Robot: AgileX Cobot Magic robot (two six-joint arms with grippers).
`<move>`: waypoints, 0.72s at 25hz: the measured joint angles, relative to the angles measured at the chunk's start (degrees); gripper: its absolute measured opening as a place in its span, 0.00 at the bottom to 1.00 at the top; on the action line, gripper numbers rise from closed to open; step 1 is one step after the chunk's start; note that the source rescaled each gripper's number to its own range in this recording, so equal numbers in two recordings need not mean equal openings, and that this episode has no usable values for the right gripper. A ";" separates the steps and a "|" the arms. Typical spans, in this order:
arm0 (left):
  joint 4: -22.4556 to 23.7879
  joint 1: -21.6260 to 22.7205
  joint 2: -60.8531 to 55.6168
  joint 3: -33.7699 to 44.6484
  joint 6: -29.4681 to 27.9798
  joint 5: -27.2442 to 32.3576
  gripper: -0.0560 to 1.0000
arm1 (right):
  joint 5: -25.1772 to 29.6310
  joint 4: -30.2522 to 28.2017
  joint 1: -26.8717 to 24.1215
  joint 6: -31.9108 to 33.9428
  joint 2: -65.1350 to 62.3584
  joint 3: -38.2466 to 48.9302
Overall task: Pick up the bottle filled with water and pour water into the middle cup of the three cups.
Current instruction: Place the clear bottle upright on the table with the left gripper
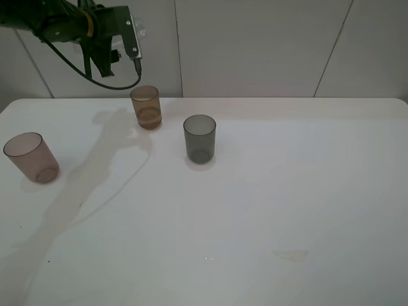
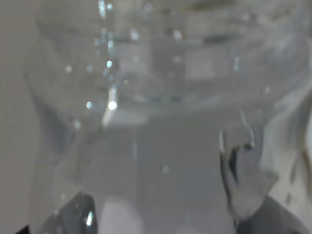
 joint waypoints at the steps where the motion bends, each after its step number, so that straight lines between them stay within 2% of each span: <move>1: -1.60 -0.16 -0.58 0.00 -4.88 -0.08 0.07 | 0.00 0.00 0.00 0.00 0.00 0.00; 4: -6.80 -0.81 -3.23 1.35 -16.40 -1.05 0.07 | 0.00 0.00 0.00 0.00 0.00 0.00; 7: -13.27 -0.95 -6.14 5.73 -21.81 -4.45 0.07 | 0.00 0.00 0.00 0.00 0.00 0.00; 13: -24.33 -0.95 -12.39 19.96 -23.03 -17.80 0.07 | 0.00 0.00 0.00 0.00 0.00 0.00; 18: -28.85 -0.95 -16.06 32.82 -23.03 -29.23 0.07 | 0.00 0.00 0.00 0.00 0.00 0.00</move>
